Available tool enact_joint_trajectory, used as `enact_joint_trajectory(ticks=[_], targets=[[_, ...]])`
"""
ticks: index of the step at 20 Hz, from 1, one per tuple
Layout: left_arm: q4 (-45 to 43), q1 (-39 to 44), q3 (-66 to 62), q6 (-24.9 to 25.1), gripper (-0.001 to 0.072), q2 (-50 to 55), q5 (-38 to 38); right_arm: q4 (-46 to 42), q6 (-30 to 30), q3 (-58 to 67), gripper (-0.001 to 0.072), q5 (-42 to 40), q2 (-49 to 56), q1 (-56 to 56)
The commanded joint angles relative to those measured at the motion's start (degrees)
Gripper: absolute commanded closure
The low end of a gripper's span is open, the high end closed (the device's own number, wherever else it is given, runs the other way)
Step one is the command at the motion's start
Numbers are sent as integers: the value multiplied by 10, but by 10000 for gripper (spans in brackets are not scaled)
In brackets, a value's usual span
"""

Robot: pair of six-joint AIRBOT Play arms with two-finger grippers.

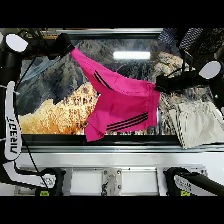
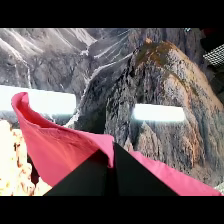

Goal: Fold the clothes and pants, and hang the long-sleeved shirts on hangers.

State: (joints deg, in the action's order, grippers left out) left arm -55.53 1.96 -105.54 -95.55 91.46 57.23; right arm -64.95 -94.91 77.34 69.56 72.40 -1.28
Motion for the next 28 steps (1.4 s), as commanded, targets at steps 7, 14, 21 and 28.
enact_joint_trajectory(ticks=[7, 14, 21, 28], targets=[[-113, 4, 263, 5, 702, -172, 42, -116, 38, -121, 692, 42, -83, -2], [-113, 67, 661, -5, 702, -294, -71, -109, 45, -330, 692, -20, -108, -3], [-89, 72, 753, -5, 702, -242, -127, -92, 45, -439, 687, -89, -108, -4], [-91, 71, 737, -5, 128, -325, -92, -56, 71, -403, 75, -82, -133, 10]])
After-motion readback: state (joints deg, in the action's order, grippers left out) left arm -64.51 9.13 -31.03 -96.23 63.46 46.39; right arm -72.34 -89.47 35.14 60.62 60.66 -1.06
